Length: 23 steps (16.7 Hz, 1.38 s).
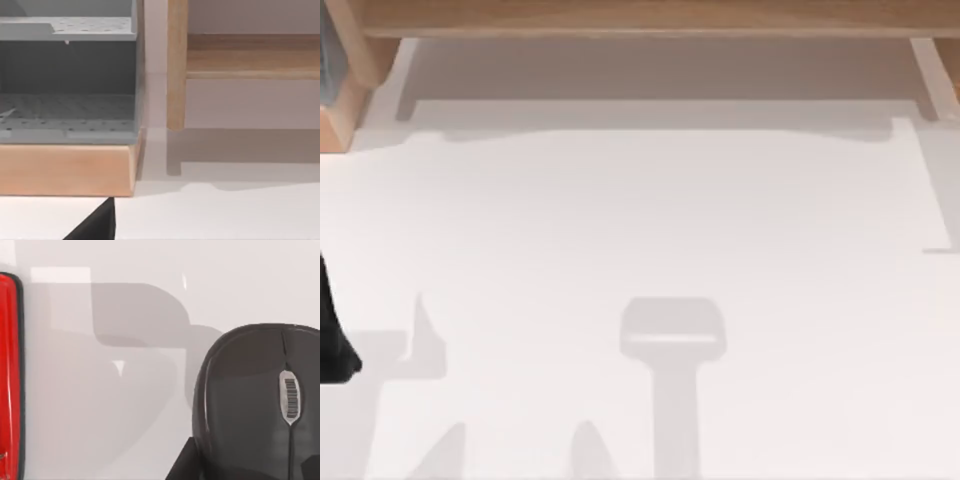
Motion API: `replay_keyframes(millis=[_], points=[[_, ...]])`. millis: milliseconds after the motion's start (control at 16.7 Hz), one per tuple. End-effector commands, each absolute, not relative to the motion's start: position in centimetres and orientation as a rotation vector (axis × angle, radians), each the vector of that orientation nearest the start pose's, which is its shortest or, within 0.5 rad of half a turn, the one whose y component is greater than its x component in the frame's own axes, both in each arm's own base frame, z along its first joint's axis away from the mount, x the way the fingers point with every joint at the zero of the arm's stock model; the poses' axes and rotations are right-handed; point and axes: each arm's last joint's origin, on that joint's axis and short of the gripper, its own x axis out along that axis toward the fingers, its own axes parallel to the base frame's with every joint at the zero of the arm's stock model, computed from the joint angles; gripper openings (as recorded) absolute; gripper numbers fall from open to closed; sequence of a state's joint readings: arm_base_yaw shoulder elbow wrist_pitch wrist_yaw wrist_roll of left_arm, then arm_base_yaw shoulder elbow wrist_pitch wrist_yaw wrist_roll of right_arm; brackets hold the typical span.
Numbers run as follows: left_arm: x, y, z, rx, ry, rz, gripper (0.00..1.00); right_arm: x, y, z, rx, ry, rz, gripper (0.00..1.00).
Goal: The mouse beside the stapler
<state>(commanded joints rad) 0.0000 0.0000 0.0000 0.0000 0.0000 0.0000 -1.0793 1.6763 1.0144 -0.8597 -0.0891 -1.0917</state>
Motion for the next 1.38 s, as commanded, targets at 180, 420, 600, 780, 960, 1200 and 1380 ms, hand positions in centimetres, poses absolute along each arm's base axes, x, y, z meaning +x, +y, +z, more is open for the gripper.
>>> replay_keyframes(millis=[180, 420, 600, 780, 960, 1200, 1380], points=[[10.57, -0.12, 16.00, 0.000, 0.000, 0.000, 1.00, 14.15, -25.23, 16.09, -0.018, 1.466, 0.012, 0.00], [10.57, -0.12, 16.00, 0.000, 0.000, 0.000, 1.00, 14.17, -25.25, 16.17, -0.023, 1.462, 0.008, 0.00], [10.57, -0.12, 16.00, 0.000, 0.000, 0.000, 1.00, 14.23, -25.33, 16.38, -0.034, 1.452, -0.003, 0.00], [10.57, -0.12, 16.00, 0.000, 0.000, 0.000, 1.00, 14.30, -25.45, 16.64, -0.049, 1.439, -0.017, 0.00], [10.57, -0.12, 16.00, 0.000, 0.000, 0.000, 1.00, 14.37, -25.58, 16.85, -0.063, 1.428, -0.030, 0.00], [10.57, -0.12, 16.00, 0.000, 0.000, 0.000, 1.00, 14.42, -25.68, 16.83, -0.072, 1.423, -0.038, 0.00], [10.57, -0.12, 16.00, 0.000, 0.000, 0.000, 1.00, 14.40, -25.66, 16.36, -0.064, 1.430, -0.031, 0.00]])
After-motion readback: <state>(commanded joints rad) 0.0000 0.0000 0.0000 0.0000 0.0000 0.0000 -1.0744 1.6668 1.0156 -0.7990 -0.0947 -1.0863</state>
